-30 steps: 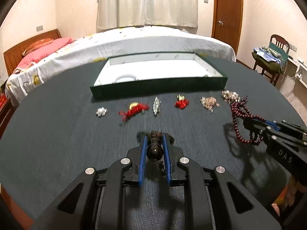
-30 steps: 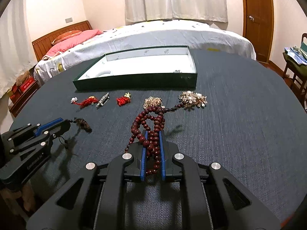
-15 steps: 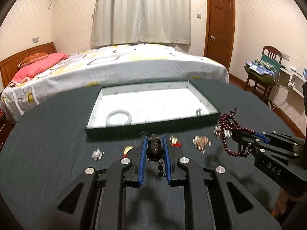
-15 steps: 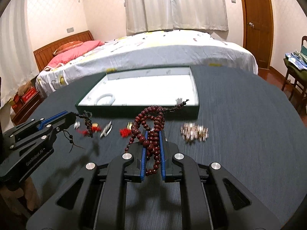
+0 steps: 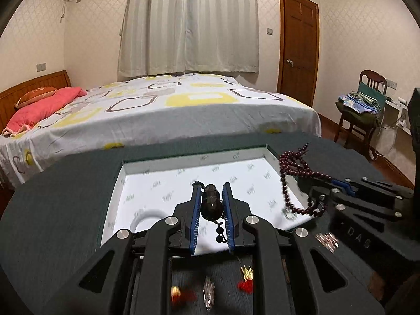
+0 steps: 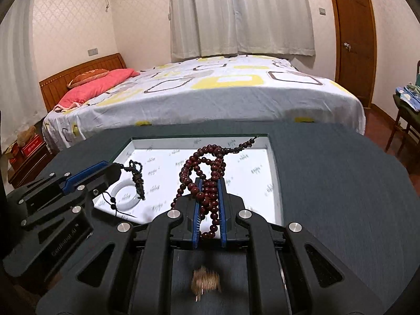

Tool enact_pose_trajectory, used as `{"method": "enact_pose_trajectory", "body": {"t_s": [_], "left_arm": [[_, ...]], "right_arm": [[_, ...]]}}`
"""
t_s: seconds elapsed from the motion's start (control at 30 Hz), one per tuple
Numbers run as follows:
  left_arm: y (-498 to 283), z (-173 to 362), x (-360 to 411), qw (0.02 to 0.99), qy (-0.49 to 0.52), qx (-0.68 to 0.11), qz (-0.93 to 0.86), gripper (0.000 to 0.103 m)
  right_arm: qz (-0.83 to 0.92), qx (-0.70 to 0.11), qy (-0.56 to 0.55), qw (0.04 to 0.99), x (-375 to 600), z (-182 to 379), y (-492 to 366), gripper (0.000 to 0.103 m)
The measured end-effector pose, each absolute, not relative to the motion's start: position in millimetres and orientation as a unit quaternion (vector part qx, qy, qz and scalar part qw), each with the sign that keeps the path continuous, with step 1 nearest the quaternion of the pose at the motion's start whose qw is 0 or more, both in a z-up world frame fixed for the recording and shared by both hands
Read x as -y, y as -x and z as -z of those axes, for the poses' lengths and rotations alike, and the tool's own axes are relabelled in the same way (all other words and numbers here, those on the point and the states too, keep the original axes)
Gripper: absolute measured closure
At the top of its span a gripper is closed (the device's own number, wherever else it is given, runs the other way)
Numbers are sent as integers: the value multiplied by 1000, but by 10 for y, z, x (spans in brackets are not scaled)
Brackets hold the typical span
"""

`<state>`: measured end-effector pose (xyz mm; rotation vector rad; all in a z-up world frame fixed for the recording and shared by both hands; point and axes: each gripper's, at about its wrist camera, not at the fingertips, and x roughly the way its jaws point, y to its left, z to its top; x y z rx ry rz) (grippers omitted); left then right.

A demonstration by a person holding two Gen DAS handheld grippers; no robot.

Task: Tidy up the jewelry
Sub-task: 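Carry beads and pendant into the box and open both tools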

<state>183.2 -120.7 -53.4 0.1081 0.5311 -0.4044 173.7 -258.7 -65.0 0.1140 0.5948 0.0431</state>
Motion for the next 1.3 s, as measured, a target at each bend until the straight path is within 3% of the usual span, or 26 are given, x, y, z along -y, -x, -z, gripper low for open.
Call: {"method": "enact_pose_trajectory", "body": {"t_s": [0.43, 0.97, 1.07, 1.1, 1.2, 1.3], "left_arm": [[-2384, 1119, 1275, 919, -54, -346, 183, 86], [-2563, 1296, 1265, 896, -34, -401, 188, 85], [-2571, 1304, 1272, 895, -37, -405, 185, 80], [-2583, 1306, 1270, 894, -37, -406, 184, 74], [-2582, 1302, 1246, 895, -30, -405, 183, 60], [-2564, 1289, 1249, 896, -32, -403, 184, 60]], "right_arm": [[-35, -368, -56, 927, 2603, 1160, -2344, 91], [-37, -411, -57, 909, 2597, 1407, -2472, 89], [-37, -410, -58, 909, 2604, 1402, -2476, 79], [-35, -408, -59, 910, 2607, 1398, -2470, 73], [-32, -405, -63, 911, 2630, 1389, -2468, 71], [-31, -404, -65, 912, 2650, 1383, -2455, 69]]}}
